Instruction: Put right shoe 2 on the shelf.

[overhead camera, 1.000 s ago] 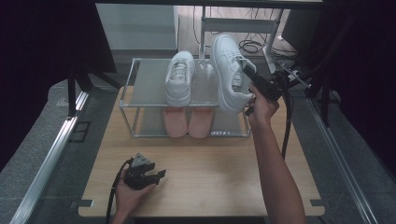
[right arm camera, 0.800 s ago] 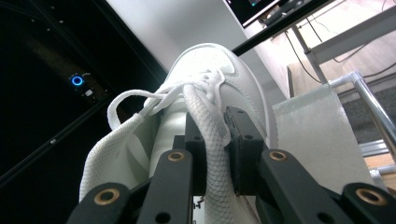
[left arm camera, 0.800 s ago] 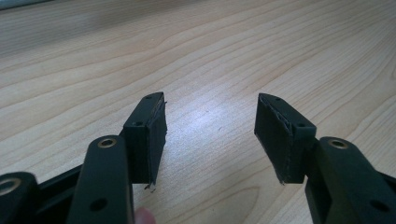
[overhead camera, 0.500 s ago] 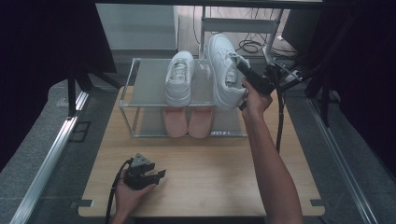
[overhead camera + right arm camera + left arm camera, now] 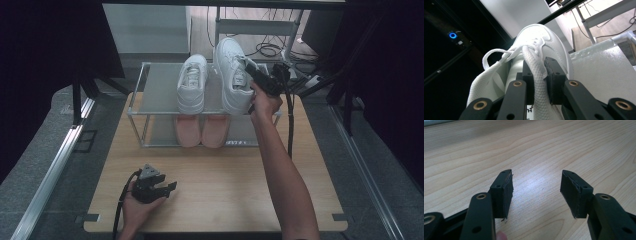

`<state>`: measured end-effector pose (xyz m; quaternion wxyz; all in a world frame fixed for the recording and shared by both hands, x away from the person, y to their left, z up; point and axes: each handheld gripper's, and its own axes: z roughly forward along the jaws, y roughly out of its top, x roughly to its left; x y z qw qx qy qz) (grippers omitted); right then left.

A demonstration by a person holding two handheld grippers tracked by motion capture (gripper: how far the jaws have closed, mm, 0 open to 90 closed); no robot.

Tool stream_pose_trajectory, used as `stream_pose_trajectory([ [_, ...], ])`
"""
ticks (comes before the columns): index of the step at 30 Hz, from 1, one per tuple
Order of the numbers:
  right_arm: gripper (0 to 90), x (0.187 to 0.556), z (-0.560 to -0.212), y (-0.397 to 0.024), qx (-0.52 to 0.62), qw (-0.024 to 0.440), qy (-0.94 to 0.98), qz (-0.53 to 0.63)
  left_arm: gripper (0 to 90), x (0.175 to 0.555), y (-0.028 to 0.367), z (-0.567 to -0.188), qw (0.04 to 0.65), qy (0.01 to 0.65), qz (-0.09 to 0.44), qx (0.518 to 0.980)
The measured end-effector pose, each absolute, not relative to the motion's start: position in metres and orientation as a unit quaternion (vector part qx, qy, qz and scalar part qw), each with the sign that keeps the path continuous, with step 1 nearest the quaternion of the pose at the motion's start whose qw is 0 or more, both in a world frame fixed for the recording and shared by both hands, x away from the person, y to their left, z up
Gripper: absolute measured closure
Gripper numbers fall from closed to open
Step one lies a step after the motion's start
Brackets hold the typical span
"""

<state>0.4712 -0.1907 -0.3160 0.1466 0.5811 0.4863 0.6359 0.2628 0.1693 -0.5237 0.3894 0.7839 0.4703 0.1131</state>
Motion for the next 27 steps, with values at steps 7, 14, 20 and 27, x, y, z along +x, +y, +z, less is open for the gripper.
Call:
stream_pose_trajectory([
  [7,78.1,0.48,-0.318,-0.18,0.587,0.157,0.5,0.618,44.5,0.263,0.171,-0.523,0.39,0.472,0.113,0.782],
  [14,76.8,0.488,-0.324,-0.172,0.595,0.159,0.512,0.598,44.5,0.263,0.173,-0.523,0.391,0.472,0.115,0.782],
  [20,75.7,0.493,-0.322,-0.167,0.593,0.165,0.528,0.586,44.5,0.262,0.173,-0.523,0.391,0.472,0.115,0.782],
  [27,75.0,0.499,-0.321,-0.166,0.597,0.167,0.534,0.576,44.5,0.262,0.173,-0.523,0.39,0.473,0.115,0.782],
])
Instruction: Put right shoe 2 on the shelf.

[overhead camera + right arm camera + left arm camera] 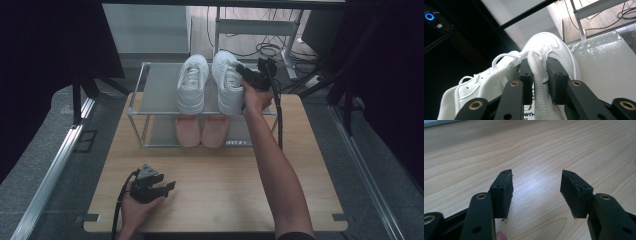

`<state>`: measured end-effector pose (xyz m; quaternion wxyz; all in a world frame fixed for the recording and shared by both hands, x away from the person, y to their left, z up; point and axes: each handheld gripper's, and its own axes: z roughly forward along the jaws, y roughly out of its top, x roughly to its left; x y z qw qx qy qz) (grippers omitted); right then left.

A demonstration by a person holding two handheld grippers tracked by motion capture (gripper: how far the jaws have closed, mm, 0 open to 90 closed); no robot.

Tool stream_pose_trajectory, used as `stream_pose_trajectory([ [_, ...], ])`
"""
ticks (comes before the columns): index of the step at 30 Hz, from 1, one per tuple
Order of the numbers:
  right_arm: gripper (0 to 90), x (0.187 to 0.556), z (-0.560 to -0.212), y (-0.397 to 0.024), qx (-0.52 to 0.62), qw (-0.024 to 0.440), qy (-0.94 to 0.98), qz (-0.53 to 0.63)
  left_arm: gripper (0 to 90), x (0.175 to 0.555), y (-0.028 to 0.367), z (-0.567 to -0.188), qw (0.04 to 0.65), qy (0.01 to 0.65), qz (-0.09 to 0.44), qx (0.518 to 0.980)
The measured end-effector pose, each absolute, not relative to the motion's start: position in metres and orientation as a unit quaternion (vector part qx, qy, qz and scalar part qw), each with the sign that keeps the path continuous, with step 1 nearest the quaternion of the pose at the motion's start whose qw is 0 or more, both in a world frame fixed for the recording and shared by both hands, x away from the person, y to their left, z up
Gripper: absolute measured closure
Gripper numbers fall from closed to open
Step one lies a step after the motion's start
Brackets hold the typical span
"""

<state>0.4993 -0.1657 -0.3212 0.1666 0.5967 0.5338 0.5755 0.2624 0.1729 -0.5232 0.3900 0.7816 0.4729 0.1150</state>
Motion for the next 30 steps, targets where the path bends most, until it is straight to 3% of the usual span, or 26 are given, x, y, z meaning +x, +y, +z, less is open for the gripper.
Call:
stream_pose_trajectory([
  [14,72.2,0.509,-0.32,-0.162,0.585,0.154,0.556,0.571,44.5,0.263,0.173,-0.524,0.389,0.473,0.115,0.782],
  [19,64.4,0.51,-0.321,-0.166,0.574,0.146,0.56,0.579,44.4,0.263,0.172,-0.524,0.389,0.472,0.114,0.783],
  [30,63.3,0.488,-0.312,-0.18,0.538,0.15,0.569,0.603,44.4,0.262,0.171,-0.524,0.388,0.472,0.115,0.783],
])
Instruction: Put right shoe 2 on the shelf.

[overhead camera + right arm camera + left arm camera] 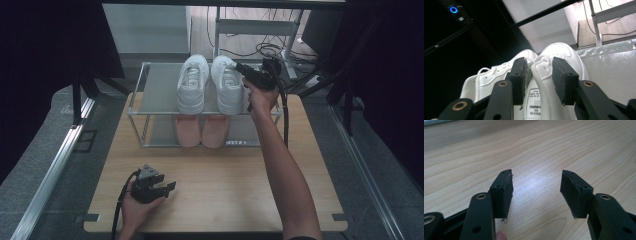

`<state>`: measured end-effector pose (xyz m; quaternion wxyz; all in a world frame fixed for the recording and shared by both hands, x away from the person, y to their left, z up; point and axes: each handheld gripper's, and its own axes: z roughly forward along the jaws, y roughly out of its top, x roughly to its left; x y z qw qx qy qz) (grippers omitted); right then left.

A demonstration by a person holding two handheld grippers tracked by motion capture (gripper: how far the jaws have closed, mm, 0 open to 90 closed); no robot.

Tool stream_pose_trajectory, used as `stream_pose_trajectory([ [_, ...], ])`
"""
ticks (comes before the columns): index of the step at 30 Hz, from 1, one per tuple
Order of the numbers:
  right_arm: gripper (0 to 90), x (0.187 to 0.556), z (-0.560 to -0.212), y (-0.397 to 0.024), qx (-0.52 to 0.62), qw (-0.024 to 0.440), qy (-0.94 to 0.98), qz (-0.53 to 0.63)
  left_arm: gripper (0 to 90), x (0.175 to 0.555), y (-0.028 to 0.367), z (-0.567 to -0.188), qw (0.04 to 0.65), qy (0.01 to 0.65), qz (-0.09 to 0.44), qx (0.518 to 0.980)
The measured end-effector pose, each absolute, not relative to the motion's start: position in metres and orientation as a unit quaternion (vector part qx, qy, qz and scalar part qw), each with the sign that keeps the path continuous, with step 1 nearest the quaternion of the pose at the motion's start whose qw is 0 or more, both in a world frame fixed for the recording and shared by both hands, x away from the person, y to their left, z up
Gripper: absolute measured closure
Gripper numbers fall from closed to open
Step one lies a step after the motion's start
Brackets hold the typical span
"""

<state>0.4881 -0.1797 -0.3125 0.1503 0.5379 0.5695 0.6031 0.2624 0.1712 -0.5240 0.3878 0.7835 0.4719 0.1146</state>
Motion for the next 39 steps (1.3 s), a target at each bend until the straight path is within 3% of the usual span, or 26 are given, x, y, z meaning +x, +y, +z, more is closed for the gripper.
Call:
stream_pose_trajectory([
  [24,84.3,0.433,-0.335,-0.218,0.504,0.138,0.573,0.631,44.5,0.262,0.17,-0.524,0.385,0.47,0.115,0.785],
  [39,86.7,0.428,-0.358,-0.211,0.5,0.127,0.591,0.62,44.4,0.261,0.17,-0.524,0.383,0.47,0.116,0.787],
])
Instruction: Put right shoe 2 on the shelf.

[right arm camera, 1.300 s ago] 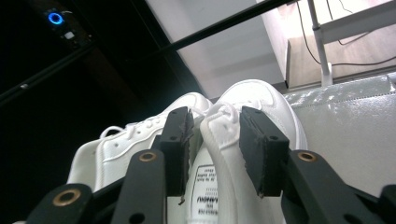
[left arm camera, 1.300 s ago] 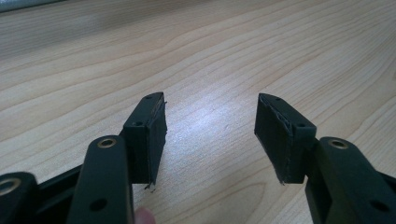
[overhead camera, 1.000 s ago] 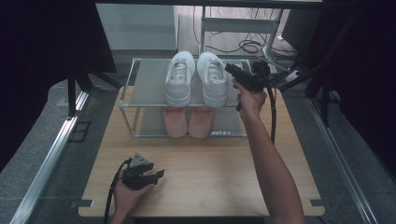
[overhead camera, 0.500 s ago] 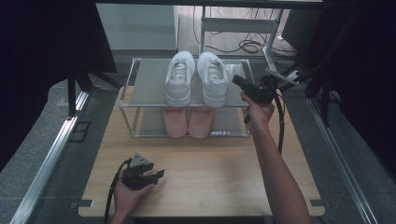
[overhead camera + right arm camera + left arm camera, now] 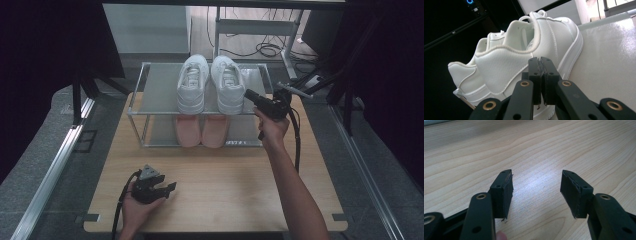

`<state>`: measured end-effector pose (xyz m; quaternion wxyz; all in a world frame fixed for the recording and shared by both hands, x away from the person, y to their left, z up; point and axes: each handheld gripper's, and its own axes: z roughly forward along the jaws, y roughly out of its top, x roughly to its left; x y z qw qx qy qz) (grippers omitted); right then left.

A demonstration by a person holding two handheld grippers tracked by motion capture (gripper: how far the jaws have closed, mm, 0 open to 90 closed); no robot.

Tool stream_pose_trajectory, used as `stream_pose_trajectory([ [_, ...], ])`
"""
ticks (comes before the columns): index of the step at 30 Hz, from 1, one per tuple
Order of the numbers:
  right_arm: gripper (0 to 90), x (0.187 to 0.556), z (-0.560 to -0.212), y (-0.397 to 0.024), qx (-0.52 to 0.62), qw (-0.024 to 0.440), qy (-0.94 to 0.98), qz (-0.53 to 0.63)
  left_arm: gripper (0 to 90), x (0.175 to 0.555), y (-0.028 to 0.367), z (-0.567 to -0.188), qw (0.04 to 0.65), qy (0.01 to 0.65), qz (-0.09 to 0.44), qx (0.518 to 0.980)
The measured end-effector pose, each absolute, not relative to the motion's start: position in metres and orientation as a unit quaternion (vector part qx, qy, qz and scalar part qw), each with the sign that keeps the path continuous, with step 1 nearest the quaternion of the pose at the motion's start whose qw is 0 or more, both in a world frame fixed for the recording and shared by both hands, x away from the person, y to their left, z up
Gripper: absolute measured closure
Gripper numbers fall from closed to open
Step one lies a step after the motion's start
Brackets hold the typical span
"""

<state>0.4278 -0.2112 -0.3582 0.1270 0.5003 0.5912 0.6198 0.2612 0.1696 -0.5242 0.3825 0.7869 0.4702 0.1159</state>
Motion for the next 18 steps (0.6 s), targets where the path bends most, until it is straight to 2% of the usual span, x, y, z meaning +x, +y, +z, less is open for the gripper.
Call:
stream_pose_trajectory([
  [18,88.9,0.415,-0.373,-0.206,0.499,0.122,0.595,0.619,44.4,0.261,0.169,-0.525,0.385,0.471,0.113,0.786],
])
